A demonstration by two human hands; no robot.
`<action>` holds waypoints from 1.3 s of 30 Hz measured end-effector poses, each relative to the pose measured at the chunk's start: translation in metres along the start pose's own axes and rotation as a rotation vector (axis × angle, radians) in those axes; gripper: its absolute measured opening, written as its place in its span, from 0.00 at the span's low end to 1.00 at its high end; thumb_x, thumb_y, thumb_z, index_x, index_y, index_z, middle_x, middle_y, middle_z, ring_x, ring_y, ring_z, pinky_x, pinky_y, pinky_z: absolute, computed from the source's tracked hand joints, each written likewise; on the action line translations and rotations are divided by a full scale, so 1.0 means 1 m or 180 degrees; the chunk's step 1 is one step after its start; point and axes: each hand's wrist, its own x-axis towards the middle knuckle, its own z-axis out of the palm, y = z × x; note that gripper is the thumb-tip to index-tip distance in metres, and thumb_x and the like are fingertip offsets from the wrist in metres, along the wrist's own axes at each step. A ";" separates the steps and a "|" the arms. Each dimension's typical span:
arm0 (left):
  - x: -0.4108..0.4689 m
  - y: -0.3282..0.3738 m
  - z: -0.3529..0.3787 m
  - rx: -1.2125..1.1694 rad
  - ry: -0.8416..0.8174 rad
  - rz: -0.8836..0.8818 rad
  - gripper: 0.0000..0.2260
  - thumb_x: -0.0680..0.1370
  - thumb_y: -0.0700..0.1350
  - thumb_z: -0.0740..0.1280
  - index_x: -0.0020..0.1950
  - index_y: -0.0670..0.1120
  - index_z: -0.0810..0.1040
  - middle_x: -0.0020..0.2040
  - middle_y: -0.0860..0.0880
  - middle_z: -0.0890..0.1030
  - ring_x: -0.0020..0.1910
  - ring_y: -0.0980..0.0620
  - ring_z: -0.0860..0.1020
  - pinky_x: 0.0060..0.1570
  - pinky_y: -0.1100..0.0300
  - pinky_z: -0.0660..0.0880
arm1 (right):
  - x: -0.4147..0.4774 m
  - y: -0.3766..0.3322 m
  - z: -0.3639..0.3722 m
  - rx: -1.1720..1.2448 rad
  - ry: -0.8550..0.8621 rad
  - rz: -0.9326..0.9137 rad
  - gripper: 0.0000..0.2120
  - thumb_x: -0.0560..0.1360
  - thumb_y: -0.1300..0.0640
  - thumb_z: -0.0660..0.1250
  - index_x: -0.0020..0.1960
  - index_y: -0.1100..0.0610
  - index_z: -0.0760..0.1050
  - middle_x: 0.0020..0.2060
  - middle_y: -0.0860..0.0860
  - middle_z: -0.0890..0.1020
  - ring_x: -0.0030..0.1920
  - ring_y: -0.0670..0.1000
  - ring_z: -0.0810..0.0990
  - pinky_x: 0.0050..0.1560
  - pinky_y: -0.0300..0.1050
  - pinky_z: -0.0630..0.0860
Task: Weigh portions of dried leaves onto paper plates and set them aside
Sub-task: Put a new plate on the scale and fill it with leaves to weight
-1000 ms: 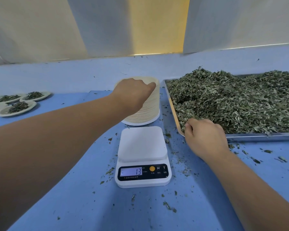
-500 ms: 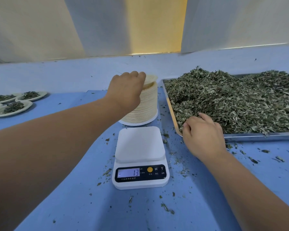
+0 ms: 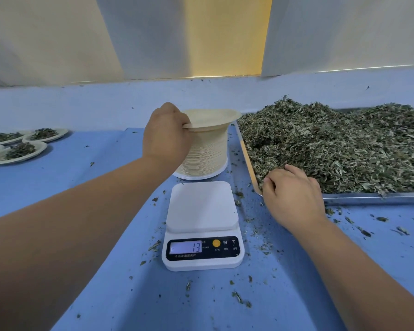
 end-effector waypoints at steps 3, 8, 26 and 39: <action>-0.009 -0.006 -0.002 -0.0379 0.0183 -0.0110 0.12 0.76 0.32 0.62 0.49 0.41 0.85 0.51 0.49 0.74 0.53 0.46 0.74 0.46 0.58 0.67 | -0.001 -0.001 0.000 0.0091 0.0040 -0.0039 0.15 0.83 0.49 0.54 0.54 0.49 0.79 0.57 0.45 0.82 0.75 0.52 0.65 0.69 0.55 0.63; -0.031 -0.006 -0.010 -0.0757 0.0617 0.0097 0.12 0.73 0.30 0.65 0.46 0.41 0.85 0.48 0.51 0.70 0.48 0.53 0.70 0.45 0.66 0.68 | -0.002 -0.004 -0.003 0.0687 0.0756 -0.0151 0.15 0.80 0.52 0.61 0.65 0.52 0.75 0.55 0.47 0.83 0.63 0.51 0.77 0.75 0.56 0.57; -0.122 -0.045 -0.014 -0.1719 0.0167 -0.0738 0.17 0.74 0.28 0.71 0.47 0.51 0.86 0.49 0.54 0.76 0.44 0.60 0.76 0.44 0.70 0.74 | -0.012 -0.023 0.009 0.0988 0.0567 -0.1206 0.13 0.79 0.56 0.67 0.62 0.48 0.80 0.40 0.46 0.82 0.43 0.47 0.76 0.47 0.37 0.69; -0.128 -0.061 -0.014 -0.2589 -0.0191 -0.1370 0.19 0.73 0.26 0.73 0.42 0.52 0.85 0.57 0.52 0.81 0.46 0.61 0.83 0.47 0.73 0.76 | -0.018 -0.023 0.013 0.1278 0.0495 -0.1206 0.17 0.77 0.65 0.69 0.62 0.52 0.80 0.46 0.37 0.82 0.51 0.48 0.80 0.55 0.49 0.79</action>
